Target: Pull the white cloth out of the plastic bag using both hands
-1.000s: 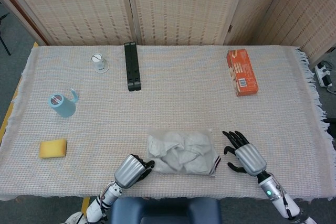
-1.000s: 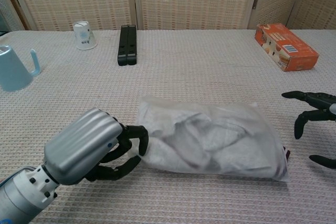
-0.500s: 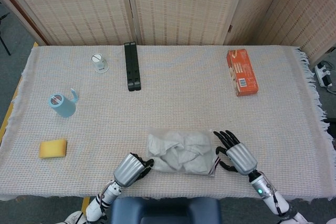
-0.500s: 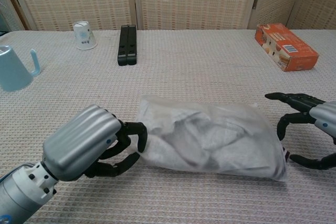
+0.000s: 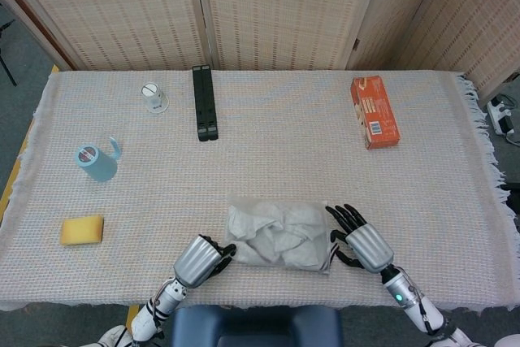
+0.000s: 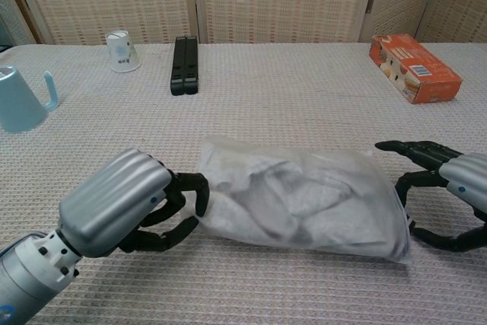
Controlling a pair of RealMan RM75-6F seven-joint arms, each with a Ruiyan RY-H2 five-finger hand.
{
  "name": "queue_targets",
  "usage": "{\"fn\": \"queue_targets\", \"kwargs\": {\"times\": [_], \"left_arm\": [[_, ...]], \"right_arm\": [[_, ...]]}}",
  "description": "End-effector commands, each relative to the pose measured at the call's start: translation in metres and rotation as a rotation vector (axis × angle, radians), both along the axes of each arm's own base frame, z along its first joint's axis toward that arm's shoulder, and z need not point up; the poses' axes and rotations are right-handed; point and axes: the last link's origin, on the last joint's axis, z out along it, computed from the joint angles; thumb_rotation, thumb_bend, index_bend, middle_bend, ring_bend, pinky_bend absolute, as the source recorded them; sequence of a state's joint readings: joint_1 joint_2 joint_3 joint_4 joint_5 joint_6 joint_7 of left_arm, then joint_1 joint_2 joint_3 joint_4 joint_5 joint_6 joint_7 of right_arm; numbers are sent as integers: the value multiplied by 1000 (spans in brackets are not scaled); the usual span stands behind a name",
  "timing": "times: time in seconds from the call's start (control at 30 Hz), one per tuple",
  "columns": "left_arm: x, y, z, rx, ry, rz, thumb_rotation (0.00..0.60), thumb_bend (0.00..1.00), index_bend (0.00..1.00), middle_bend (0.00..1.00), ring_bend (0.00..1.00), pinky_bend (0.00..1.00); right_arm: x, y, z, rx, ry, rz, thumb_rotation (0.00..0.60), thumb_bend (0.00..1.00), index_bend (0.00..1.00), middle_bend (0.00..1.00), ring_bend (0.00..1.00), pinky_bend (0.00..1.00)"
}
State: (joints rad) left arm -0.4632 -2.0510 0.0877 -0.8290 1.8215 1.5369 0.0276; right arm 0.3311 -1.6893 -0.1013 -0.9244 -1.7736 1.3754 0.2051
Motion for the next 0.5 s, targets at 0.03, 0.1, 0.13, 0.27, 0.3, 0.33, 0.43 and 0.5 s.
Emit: {"fn": "queue_targets", "kwargs": {"times": [0.03,0.1,0.13,0.27,0.3,0.33,0.43,0.5], "left_arm": [[0,1,0,1,0,1,600,494,755,1000,1000,1000],[0,1,0,1,0,1,600,494,754,1000,1000,1000],[0,1,0,1,0,0,600,494,754,1000,1000,1000],[0,1,0,3,1,0,600,494,755,1000,1000,1000],[0,1,0,2,2,-1,600,494,756,1000,1000,1000],[0,1,-1,2,3,-1,600,494,755,1000,1000,1000],[1,1,-1,3,5,-1,600,494,754,1000,1000,1000],[1,2,-2,2,6,0,600,494,754,1000,1000,1000]], "right_arm": [[-2,0,4,-11,6,3,600,291,445,0,0,0],[-3,0,5,-13,10,2,600,291,429,0,0,0],[-4,0,6,-12,12,1,600,291,427,0,0,0],[-6,0,6,-11,26,2,600,293,425,0,0,0],[-6,0,6,-8,27,0,600,294,425,0,0,0],[-6,0,5,-6,28,-1,600,293,425,0,0,0],[-6,0,2,2,30,-1,600,294,425,0,0,0],[-5,-1,0,4,29,-1,600,295,426,0,0,0]]}}
